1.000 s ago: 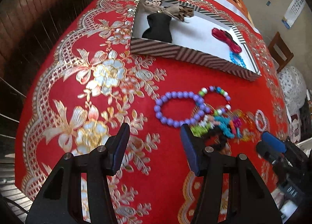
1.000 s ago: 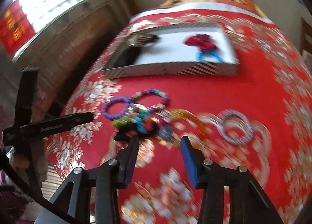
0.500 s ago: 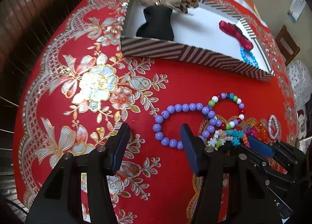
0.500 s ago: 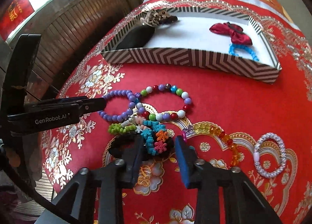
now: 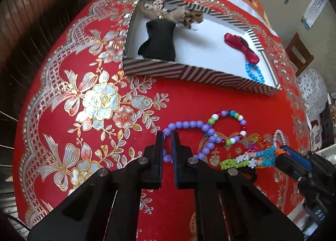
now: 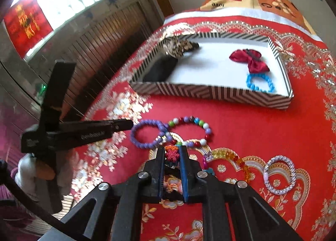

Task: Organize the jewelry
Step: 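Grasp the purple bead bracelet with the left tool while the right grasps the green flower bracelet, then carry both bracelets into the striped box and open both tools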

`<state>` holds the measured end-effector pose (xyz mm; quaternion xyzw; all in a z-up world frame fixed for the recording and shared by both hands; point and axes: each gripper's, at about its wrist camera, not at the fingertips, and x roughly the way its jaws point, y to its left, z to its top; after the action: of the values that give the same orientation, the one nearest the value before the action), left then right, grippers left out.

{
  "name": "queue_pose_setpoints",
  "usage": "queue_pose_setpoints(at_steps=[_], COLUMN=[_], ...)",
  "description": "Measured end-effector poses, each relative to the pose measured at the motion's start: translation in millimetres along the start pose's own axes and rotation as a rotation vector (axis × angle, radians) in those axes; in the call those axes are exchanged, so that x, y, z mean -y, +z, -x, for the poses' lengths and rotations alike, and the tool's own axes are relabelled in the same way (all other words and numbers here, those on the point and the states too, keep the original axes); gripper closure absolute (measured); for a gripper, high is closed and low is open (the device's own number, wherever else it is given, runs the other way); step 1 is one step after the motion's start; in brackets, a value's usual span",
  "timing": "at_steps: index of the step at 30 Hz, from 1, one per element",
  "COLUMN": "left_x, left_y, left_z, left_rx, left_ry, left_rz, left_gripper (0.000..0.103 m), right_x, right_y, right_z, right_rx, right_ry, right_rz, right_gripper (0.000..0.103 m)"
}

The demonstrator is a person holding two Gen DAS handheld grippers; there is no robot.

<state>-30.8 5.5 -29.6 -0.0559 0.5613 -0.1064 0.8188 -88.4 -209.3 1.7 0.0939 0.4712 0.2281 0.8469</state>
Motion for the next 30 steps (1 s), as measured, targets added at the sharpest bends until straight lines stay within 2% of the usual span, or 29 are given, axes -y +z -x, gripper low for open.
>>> queue_pose_setpoints(at_steps=[4,9,11,12,13,17,18,19,20,24,30], left_x=[1,-9,-10,-9,-8,-1,3,6,8,8,16], left_y=[1,1,-1,-2,-3,-5,-5,-5,-4,-4,9], left_z=[11,2,-6,-9,-12,-27,-26,-30,-30,-26,9], left_rx=[0.021,-0.016,-0.037,-0.04,-0.04,-0.058,-0.038,-0.053,-0.05,-0.066,-0.009], left_ry=[-0.006,0.003,0.013,0.017,0.017,0.061,0.078,0.079,0.085,0.03,-0.029], left_rz=[-0.01,0.024,0.028,0.028,0.03,0.019,-0.001,-0.011,-0.02,-0.013,-0.016], left_gripper=[0.098,0.095,0.083,0.072,0.066,0.067,0.076,0.093,0.094,0.095,0.095], right_x=[-6,-10,-9,-8,-7,-2,-2,-1,-1,0,4], right_y=[6,13,14,14,14,14,14,14,15,16,24], right_z=[18,41,47,50,52,58,60,62,63,71,83], right_rx=[0.032,0.081,0.098,0.103,0.105,0.115,0.118,0.121,0.125,0.141,0.169], right_ry=[0.008,0.01,0.012,0.011,0.008,0.003,0.003,0.003,0.002,0.0,-0.008], right_rz=[0.011,0.014,0.005,0.002,0.0,-0.013,-0.016,-0.017,-0.017,-0.015,-0.013], right_gripper=[0.09,0.09,0.09,0.09,0.09,0.09,0.09,0.09,0.09,0.09,0.09])
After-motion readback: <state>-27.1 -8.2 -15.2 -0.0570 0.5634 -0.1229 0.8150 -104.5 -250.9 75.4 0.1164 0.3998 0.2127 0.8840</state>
